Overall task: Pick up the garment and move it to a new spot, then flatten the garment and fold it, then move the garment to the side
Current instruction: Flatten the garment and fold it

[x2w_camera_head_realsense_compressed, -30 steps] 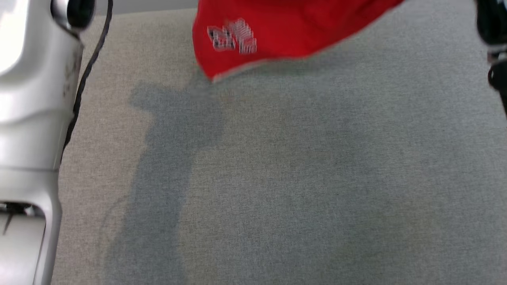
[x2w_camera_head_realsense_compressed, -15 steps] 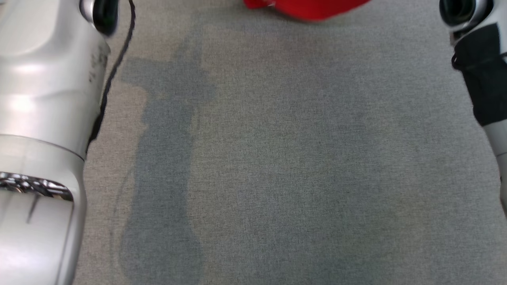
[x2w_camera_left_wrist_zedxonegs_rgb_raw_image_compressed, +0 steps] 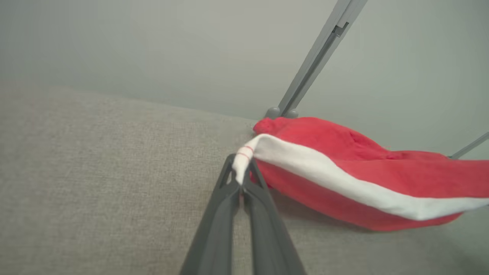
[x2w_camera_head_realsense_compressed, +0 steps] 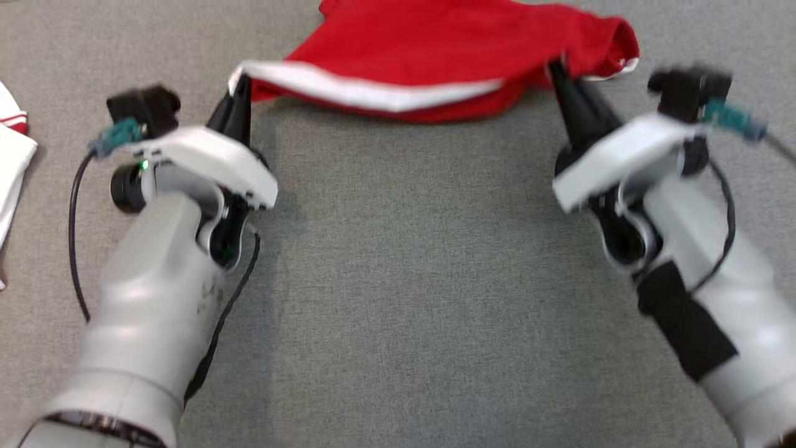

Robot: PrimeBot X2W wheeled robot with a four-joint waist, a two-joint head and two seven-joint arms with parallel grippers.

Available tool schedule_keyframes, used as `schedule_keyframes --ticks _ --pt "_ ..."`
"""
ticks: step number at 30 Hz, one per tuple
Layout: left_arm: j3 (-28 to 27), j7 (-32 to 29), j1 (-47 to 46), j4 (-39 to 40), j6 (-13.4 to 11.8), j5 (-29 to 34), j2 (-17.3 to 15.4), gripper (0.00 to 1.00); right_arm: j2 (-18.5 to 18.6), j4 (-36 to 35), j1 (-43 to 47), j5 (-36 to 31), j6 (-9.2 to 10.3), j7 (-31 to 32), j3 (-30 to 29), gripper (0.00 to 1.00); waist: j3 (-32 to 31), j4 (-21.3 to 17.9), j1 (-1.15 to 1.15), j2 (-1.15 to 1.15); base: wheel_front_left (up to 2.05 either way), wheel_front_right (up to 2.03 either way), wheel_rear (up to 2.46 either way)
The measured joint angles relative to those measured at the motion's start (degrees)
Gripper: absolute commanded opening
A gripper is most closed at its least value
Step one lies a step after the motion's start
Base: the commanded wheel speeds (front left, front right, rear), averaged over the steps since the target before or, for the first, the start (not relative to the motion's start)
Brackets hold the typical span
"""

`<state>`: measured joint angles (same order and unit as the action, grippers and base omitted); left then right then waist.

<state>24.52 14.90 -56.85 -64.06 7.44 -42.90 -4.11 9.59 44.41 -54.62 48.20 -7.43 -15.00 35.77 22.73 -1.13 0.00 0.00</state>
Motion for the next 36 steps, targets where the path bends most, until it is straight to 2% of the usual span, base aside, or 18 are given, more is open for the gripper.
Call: schedule_keyframes --ticks 5,12,13,17,18,24,28,31,36 --pt "-4.4 0.1 10.0 9.6 0.0 2.7 -1.9 0.00 2.5 -7.1 12.9 3.2 0.00 0.0 1.3 0.00 -2.3 0.1 0.00 0.00 0.00 0.00 0.00" --pt "-10.8 0.1 29.0 26.3 -0.5 12.3 -2.0 0.00 5.6 -17.9 29.7 3.5 0.00 0.0 -1.5 0.00 -6.4 0.6 0.00 0.00 0.00 0.00 0.00" --pt "-10.8 0.1 29.0 26.3 -0.5 12.3 -2.0 0.00 5.6 -17.9 29.7 3.5 0.00 0.0 -1.5 0.00 -6.4 0.6 0.00 0.00 0.00 0.00 0.00" --pt "-13.4 0.1 40.5 35.4 -1.2 16.2 -1.9 0.00 6.7 -22.8 37.4 2.5 0.00 0.0 -2.6 0.00 -9.0 0.6 0.00 0.00 0.00 0.00 0.00" --pt "-14.5 0.1 45.4 39.8 -1.8 17.6 -1.9 0.00 6.9 -25.1 41.0 2.4 0.00 0.0 -3.4 0.00 -10.4 0.6 0.00 0.00 0.00 0.00 0.00" --pt "-14.8 0.1 56.2 48.1 -3.1 19.7 -2.1 0.00 8.4 -29.5 50.2 1.1 0.00 0.0 -3.1 0.00 -14.2 0.9 0.00 0.00 0.00 0.00 0.00" --pt "-14.5 -2.1 64.2 55.7 -5.4 19.6 -2.3 0.00 8.9 -33.2 58.2 0.7 0.00 0.5 -3.8 0.00 -17.7 1.3 -0.01 0.00 0.00 0.00 0.00" --pt "-14.5 -4.1 67.7 60.2 -6.9 19.5 -2.7 0.00 8.9 -35.5 61.8 0.2 0.00 2.2 -4.9 0.00 -19.0 1.2 -0.01 0.00 0.00 0.00 0.00" --pt "-14.6 -6.7 69.6 65.1 -8.0 19.2 -3.5 0.00 8.3 -38.5 64.7 -1.3 0.00 4.7 -7.1 0.00 -19.1 0.5 -0.01 0.00 0.00 0.00 0.00"
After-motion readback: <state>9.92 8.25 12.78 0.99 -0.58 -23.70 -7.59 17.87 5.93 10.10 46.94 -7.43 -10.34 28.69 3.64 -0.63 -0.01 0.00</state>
